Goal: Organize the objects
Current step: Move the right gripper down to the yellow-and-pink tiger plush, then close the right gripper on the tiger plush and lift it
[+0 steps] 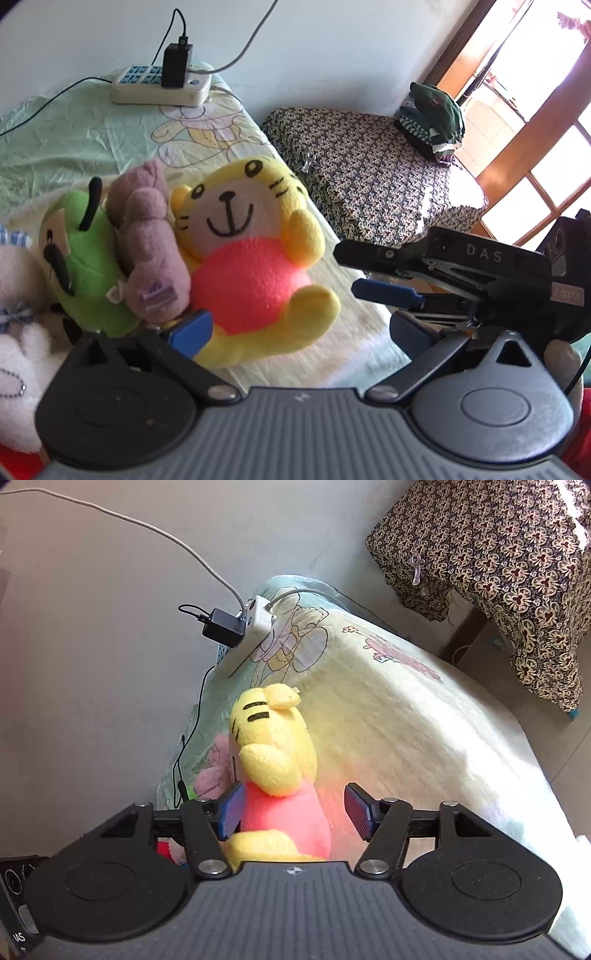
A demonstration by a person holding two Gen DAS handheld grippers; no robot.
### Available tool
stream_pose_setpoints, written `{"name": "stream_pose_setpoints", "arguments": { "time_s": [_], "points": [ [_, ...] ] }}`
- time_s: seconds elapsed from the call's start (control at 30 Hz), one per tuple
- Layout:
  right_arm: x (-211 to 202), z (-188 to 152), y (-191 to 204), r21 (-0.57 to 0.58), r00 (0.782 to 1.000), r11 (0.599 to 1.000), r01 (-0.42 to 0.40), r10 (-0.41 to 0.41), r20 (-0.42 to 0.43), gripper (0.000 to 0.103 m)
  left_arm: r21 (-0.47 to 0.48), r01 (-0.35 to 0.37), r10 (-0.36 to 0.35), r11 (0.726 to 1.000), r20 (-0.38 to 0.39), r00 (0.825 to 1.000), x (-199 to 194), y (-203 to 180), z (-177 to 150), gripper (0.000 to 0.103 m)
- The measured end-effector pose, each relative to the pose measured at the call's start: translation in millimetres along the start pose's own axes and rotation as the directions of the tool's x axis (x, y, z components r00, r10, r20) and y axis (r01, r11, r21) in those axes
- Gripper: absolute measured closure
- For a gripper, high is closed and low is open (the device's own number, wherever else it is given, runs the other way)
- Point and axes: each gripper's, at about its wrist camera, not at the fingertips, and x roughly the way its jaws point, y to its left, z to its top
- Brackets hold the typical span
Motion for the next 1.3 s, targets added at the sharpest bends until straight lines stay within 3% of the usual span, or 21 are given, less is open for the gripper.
{"name": "stream_pose_setpoints", "arguments": {
  "time_s": [0.23,0.43,0.7,0.87,1.3],
  "points": [
    [36.3,19.2,-4.6,-0.028,0.99,0.998,-0.062,0.058,-0.127,0.039,-0.009,-0.069,0.068,0.998,-0.034,0.997,35.2,-4.5,12.3,0.002],
    [62.0,28.5,-0.3,-0.066,0.971,0.99,-0.121,0.104,-0.214,0.03,-0.007,-0.138,0.138,0.99,-0.054,0.989,56.9,0.5,15.4,0.002],
    [92.5,27.2,-2.6,-0.053,0.943,0.986,-0.156,0.133,-0.306,0.034,0.027,-0.227,0.228,0.973,-0.047,0.972,76.3,-5.7,15.7,0.004],
    [85.7,30.4,-8.6,-0.011,0.928,0.98,-0.197,0.183,-0.326,0.046,0.028,-0.22,0.222,0.975,-0.053,0.974,76.1,-10.5,17.3,0.004],
    [23.7,26.2,-22.0,-0.049,0.941,0.986,-0.159,0.136,-0.309,0.047,0.077,-0.09,0.096,0.993,-0.078,0.992,60.4,-56.7,-6.2,0.009]
  ]
}}
